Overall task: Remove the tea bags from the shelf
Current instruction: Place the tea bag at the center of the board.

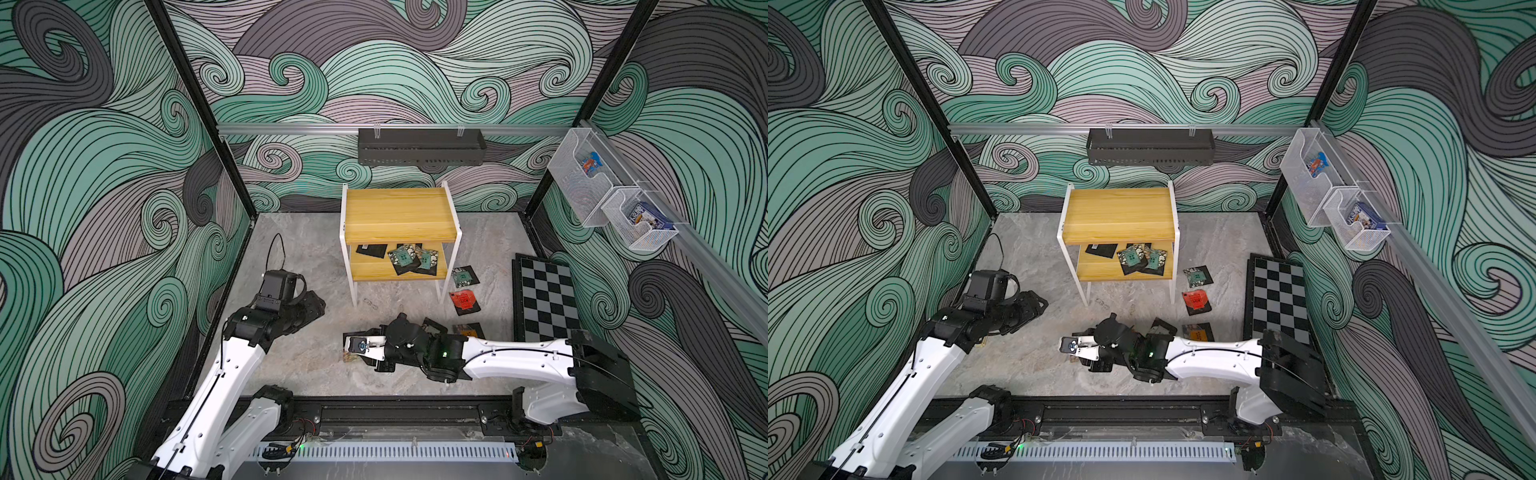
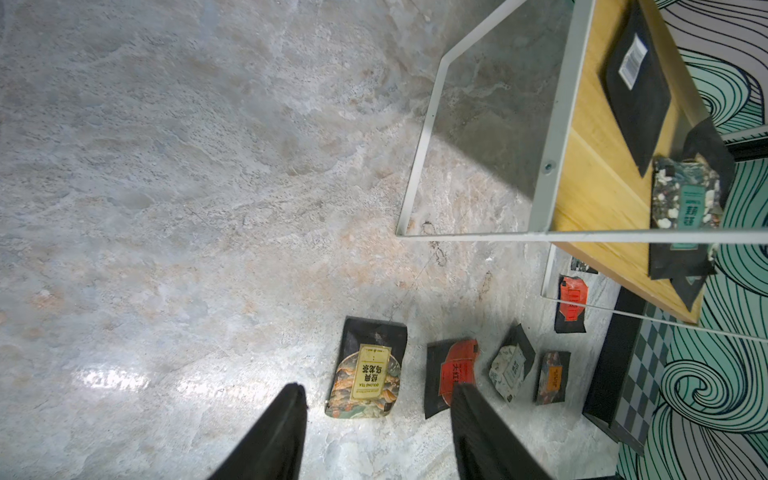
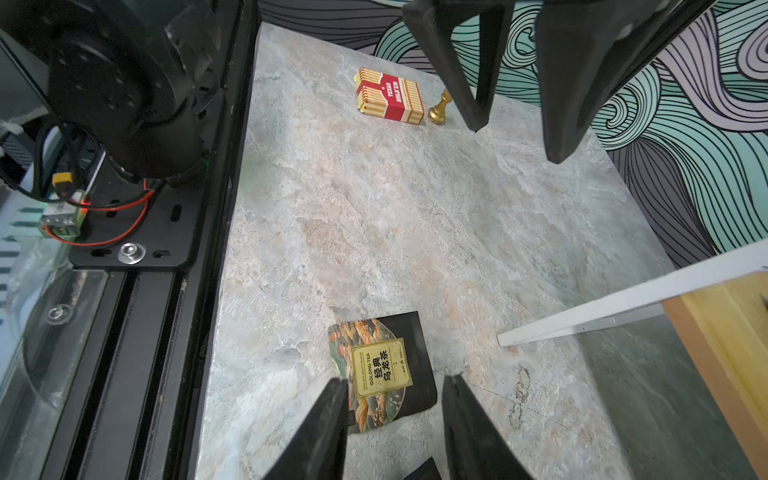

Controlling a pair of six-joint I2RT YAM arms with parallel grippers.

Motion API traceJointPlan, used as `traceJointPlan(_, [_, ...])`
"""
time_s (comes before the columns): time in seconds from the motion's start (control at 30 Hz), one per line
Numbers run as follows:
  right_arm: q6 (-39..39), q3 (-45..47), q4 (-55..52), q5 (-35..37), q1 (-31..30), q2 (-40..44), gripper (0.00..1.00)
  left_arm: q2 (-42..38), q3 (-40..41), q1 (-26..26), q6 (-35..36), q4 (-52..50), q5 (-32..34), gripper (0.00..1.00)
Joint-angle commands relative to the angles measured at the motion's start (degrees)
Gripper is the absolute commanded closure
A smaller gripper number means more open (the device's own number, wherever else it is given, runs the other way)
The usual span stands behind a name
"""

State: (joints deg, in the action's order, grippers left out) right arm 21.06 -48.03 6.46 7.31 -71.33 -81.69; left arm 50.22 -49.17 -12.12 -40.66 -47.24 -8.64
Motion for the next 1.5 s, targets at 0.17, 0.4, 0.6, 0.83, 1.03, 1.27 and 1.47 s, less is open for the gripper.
traceJointPlan(0.17, [-4.33,2.62,-5.71,1.13,1.64,8.47,0.58,2.72,-4.60,0.43,2.17,3.30,-3.52,0.41])
traceJointPlan(0.4, [-7.55,4.75,-8.52,1.30,4.26,14.96,0.57,4.07,-4.67,0.43,2.52,6.02,-6.91,0.41])
traceJointPlan(0.6, [-9.50,6.01,-10.86,1.70,6.29,19.11,0.56,5.35,-5.56,0.43,2.77,6.44,-7.79,0.40])
traceJointPlan(0.83, [-12.51,6.80,-13.29,0.80,9.00,23.36,0.55,7.64,-7.43,0.52,3.18,6.91,-8.34,0.40])
traceJointPlan(1.03, [-14.63,6.31,-16.33,0.77,10.66,25.96,0.51,10.69,-9.81,0.91,4.14,7.23,-9.41,0.38])
traceJointPlan(1.27, [-18.65,6.70,-19.17,0.53,13.70,30.16,0.49,15.17,-12.82,2.01,4.88,8.43,-11.32,0.36])
traceJointPlan(1.47, [-22.09,8.15,-22.36,1.12,16.20,34.82,0.44,19.51,-14.69,3.57,4.98,10.84,-14.42,0.32])
